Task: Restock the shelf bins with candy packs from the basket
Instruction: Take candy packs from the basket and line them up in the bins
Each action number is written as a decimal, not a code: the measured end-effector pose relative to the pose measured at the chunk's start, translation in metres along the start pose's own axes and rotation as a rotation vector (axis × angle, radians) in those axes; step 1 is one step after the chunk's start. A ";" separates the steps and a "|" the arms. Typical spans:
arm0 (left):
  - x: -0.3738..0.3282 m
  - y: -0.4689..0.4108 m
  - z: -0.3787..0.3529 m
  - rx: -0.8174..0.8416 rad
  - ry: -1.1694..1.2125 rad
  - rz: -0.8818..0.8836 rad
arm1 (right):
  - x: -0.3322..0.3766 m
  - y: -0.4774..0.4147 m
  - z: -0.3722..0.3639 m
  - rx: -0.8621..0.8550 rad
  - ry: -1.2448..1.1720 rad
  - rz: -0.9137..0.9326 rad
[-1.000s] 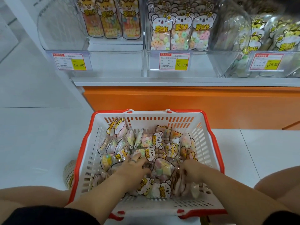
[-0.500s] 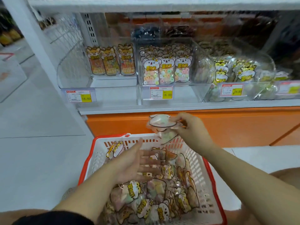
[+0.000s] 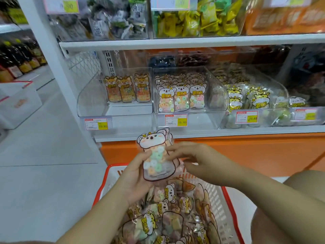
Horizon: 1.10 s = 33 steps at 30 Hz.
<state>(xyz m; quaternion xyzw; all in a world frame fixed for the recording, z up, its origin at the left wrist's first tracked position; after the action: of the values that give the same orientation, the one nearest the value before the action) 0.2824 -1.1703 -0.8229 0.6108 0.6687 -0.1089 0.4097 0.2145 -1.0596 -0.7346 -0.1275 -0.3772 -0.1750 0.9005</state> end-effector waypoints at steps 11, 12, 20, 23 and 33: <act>-0.029 -0.009 -0.035 0.070 -0.153 -0.113 | -0.053 -0.025 0.002 -0.188 -1.146 -0.544; -0.024 -0.010 -0.034 0.063 -0.094 -0.072 | -0.048 -0.025 0.001 -0.161 -1.140 -0.524; -0.005 -0.002 -0.029 0.087 0.074 0.087 | -0.047 -0.021 0.000 -0.197 -0.991 -0.438; -0.003 0.002 -0.036 0.175 -0.013 0.063 | -0.049 -0.018 0.003 -0.245 -0.992 -0.447; -0.067 -0.013 -0.057 -0.060 -0.265 -0.220 | -0.033 -0.034 0.078 -0.502 -0.494 -0.299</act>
<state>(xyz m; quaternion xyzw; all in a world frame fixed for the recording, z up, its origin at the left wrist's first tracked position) 0.2411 -1.1852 -0.7450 0.5018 0.6744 -0.2127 0.4981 0.1296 -1.0546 -0.7023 -0.3258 -0.5429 -0.3554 0.6876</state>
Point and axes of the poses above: each hand's wrist, its own y-axis away from the middle knuckle, its own z-axis out of the back of the hand, x = y × z, the point moved 9 cm from there along -y, towards the middle knuckle, and after that the axes turned 2 degrees about -x, right-handed, at the moved point
